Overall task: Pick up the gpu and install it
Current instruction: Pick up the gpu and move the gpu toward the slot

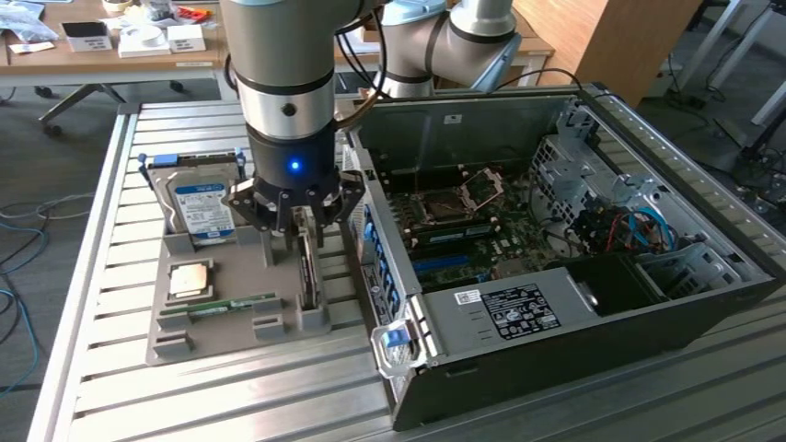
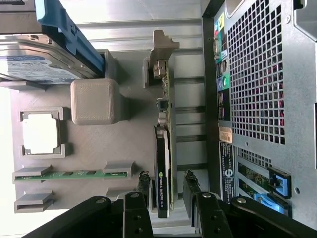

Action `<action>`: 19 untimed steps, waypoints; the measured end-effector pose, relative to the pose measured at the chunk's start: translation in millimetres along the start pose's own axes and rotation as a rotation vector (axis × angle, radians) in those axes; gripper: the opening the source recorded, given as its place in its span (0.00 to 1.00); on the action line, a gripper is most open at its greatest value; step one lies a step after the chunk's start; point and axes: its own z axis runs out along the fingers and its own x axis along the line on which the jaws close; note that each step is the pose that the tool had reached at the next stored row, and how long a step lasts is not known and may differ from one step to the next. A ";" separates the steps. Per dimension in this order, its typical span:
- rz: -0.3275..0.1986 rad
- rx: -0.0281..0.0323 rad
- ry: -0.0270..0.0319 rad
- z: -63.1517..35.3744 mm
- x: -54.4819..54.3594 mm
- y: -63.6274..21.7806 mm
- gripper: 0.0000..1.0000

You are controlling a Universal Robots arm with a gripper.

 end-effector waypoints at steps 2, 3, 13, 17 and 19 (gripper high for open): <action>0.000 0.0001 0.0001 0.2 0.0 0.0 0.42; 0.000 0.0000 0.0000 0.9 -0.1 0.1 0.42; 0.000 0.0001 0.0001 5.0 0.2 0.4 0.42; 0.000 -0.0004 0.0001 6.4 0.3 2.1 0.42; 0.000 -0.0004 0.0002 8.1 0.4 2.5 0.42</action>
